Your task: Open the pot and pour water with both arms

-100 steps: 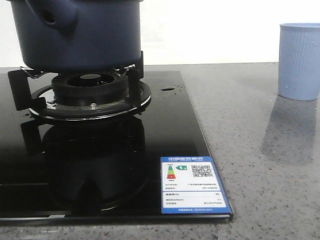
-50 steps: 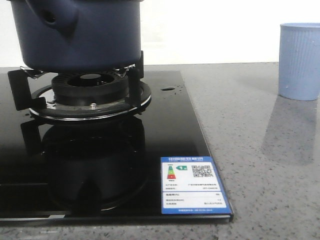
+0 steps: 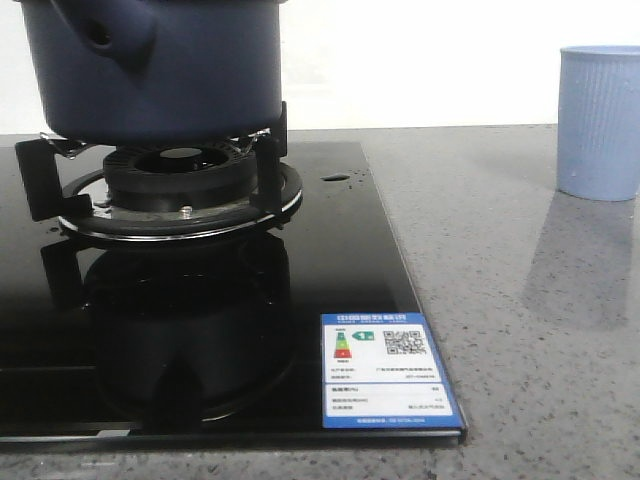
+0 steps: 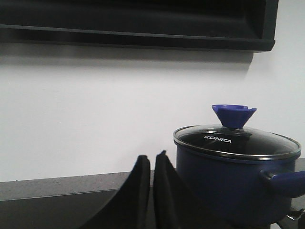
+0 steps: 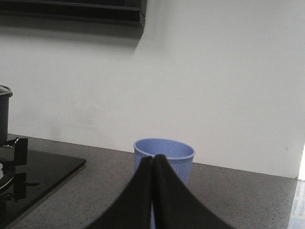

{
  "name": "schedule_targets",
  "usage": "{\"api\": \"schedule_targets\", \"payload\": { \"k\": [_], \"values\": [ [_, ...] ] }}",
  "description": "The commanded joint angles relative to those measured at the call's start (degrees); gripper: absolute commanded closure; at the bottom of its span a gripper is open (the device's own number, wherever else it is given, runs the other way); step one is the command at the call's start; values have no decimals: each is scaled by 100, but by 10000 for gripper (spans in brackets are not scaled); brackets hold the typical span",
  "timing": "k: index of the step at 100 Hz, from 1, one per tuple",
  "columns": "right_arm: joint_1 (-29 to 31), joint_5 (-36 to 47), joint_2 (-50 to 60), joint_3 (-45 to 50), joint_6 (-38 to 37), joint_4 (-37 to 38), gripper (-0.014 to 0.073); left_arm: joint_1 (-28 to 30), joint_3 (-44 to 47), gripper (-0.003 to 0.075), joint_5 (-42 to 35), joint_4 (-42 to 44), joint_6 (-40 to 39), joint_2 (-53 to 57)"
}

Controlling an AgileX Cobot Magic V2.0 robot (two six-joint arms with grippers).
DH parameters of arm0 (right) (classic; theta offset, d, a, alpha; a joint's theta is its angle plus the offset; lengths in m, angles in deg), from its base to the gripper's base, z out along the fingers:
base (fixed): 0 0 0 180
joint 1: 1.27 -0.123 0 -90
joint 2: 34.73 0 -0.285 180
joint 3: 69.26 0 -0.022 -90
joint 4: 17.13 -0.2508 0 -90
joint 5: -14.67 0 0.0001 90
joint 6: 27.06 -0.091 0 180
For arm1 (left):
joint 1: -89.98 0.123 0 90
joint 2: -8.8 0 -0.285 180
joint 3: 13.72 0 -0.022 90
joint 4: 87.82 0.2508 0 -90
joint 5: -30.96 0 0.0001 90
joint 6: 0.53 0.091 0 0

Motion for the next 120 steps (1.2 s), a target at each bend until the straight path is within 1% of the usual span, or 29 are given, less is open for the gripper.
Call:
{"api": "schedule_targets", "payload": {
  "k": [1,15,23,26,36,42,48,54,62,65,69,74,120],
  "values": [
    [36,197,-34,-143,36,-178,655,15,-156,736,-390,-60,16,-70],
    [36,197,-34,-143,36,-178,655,15,-147,736,-390,-46,16,-70],
    [36,192,-34,-143,36,-178,655,37,-99,736,-364,427,7,-36],
    [36,192,-34,-143,36,-178,655,77,-35,736,-290,599,-66,-14],
    [36,171,-34,-143,36,-178,655,366,203,736,48,908,-752,56],
    [36,171,-34,-143,36,-178,655,573,405,736,229,908,-950,158],
    [36,171,-34,-143,36,-178,655,748,642,736,236,908,-1039,307],
    [36,171,-34,-143,36,-178,655,820,872,736,216,908,-1039,516],
    [36,171,-34,-143,36,-175,655,847,1132,736,126,908,-1094,491],
    [36,171,-34,-143,36,-175,655,847,1236,736,-18,895,-1124,491],
    [36,158,-34,-143,36,-165,655,847,1223,736,251,882,-1136,491],
    [36,158,-34,-143,36,-165,655,847,1223,736,282,882,-1136,491],
    [36,158,-34,-143,36,-154,655,847,1215,736,309,771,-1136,491]
  ]
}}
